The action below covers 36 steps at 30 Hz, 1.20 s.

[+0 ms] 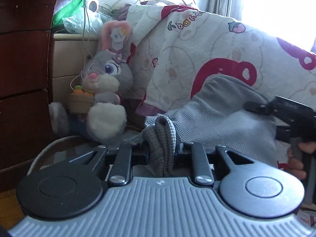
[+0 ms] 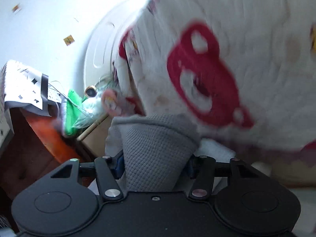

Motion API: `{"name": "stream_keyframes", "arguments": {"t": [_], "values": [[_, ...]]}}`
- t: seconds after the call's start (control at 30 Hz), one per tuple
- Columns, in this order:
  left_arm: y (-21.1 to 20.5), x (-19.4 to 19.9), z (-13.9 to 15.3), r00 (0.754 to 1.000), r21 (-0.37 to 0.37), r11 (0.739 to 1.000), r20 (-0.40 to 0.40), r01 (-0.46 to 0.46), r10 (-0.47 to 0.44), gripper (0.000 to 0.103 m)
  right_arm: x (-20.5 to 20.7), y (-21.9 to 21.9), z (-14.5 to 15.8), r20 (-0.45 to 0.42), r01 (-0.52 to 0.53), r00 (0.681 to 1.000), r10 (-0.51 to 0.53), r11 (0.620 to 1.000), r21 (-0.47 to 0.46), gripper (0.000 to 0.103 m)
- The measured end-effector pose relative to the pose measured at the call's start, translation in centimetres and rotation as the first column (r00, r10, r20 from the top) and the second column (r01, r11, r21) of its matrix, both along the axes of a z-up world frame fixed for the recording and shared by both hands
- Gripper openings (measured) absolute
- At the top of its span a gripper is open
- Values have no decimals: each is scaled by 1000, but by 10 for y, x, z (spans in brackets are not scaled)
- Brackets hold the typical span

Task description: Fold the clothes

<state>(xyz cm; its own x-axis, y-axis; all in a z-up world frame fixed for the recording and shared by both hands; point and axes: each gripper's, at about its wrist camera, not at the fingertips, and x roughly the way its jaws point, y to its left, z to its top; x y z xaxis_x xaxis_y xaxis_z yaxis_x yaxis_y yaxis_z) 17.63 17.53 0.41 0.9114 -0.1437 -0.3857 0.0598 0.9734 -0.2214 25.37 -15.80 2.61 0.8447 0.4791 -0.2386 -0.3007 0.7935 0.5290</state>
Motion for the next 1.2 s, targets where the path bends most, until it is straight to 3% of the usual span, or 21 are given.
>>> {"name": "stream_keyframes", "arguments": {"t": [0.07,0.1,0.17,0.23,0.33,0.4,0.47,0.53,0.57,0.63,0.67,0.7,0.77,0.83,0.9,0.97,1.03,1.07,1.2], "values": [[4,3,0,1000,-12,1000,-21,-15,15,31,-18,10,12,86,59,995,-45,983,-175,61],[7,3,-1,999,-29,999,-33,-24,23,39,-26,15,17,124,97,990,-66,960,-264,62],[16,-1,4,998,-74,996,-41,-40,37,44,-46,24,27,180,180,976,-123,919,-351,58],[22,-19,17,997,-99,993,46,-59,64,44,-63,35,39,252,246,956,-147,870,-427,52],[14,-51,43,966,-29,999,258,13,-5,46,-67,47,64,294,181,955,-40,864,-471,49],[-3,-44,52,967,55,988,202,145,-153,44,-59,62,70,273,86,959,72,848,-524,48],[-17,-25,40,968,64,969,67,238,-242,37,-47,77,70,231,-13,956,179,815,-580,41],[-31,-6,27,946,62,945,-65,322,-318,37,-20,88,63,169,-58,964,205,782,-620,40],[-35,-3,16,947,80,946,-98,315,-307,36,-7,94,59,138,-79,967,215,766,-638,40],[-40,-9,7,950,133,941,-67,311,-304,37,20,92,55,106,-77,977,184,770,-633,37],[-40,-10,6,952,138,942,-56,307,-302,37,28,88,54,111,-46,983,146,783,-620,31],[-38,-9,5,952,120,945,-58,305,-300,37,37,82,52,104,-34,987,118,805,-592,33],[-33,-6,5,955,88,952,-61,294,-290,37,54,69,45,65,-11,996,53,850,-527,56],[-33,-1,6,959,92,955,-60,283,-278,37,60,62,39,46,-18,998,45,879,-476,54],[-34,1,7,963,99,958,-61,268,-263,37,63,45,42,28,47,999,-39,933,-357,53],[-33,2,10,968,97,964,-63,248,-243,37,46,11,39,-13,179,983,-182,977,-111,54],[-32,2,13,972,92,969,-61,230,-225,38,21,-24,30,-47,257,966,-253,954,155,54],[-31,2,15,974,90,971,-58,222,-217,38,8,-32,26,-30,269,963,-268,944,192,54],[-24,-8,25,986,75,983,-19,167,-166,45,-18,-27,13,-31,184,983,-182,978,99,52]]}}
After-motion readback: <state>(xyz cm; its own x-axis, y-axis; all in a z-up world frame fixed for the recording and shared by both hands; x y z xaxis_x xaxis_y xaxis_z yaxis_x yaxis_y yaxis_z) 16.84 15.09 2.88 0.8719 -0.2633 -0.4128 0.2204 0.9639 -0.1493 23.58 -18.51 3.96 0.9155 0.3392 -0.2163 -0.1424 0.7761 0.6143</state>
